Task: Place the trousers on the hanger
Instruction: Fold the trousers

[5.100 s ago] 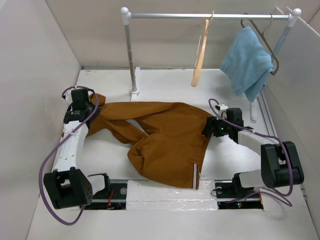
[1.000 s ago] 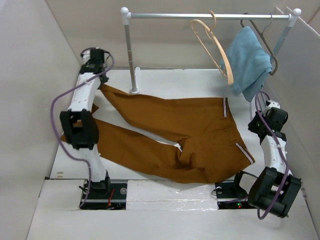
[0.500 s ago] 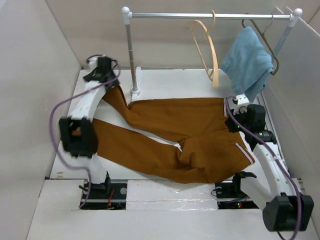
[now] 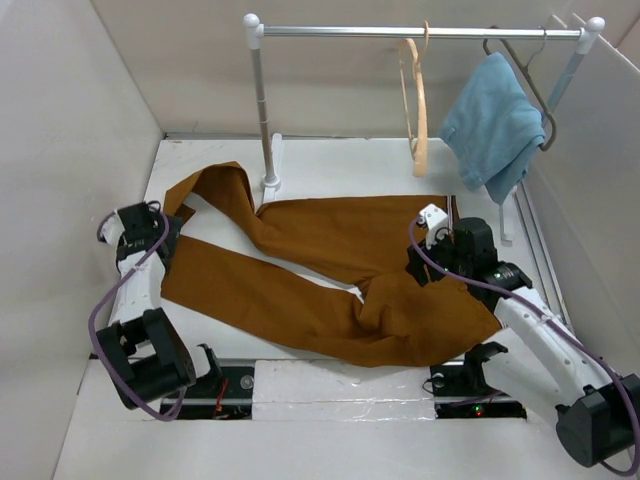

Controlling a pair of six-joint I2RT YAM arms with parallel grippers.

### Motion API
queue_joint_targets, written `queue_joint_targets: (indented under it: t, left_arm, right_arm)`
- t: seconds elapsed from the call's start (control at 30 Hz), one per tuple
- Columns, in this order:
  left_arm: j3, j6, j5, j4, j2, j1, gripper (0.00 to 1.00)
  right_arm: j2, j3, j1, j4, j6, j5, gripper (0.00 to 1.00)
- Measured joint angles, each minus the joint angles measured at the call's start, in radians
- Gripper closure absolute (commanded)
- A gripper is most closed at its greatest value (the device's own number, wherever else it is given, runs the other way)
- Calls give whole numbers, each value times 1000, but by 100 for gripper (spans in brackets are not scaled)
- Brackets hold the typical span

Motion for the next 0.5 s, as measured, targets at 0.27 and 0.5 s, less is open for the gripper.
queue_joint_targets:
  t: [0.27, 0.5]
  left_arm:
    - [-177, -347, 137, 305, 1, 19, 1]
    - [-237, -559, 135, 574, 60, 19, 4]
  right_arm:
    - [74, 0, 85, -9, -55, -57, 27]
    - [85, -14, 134, -27, -67, -65, 26]
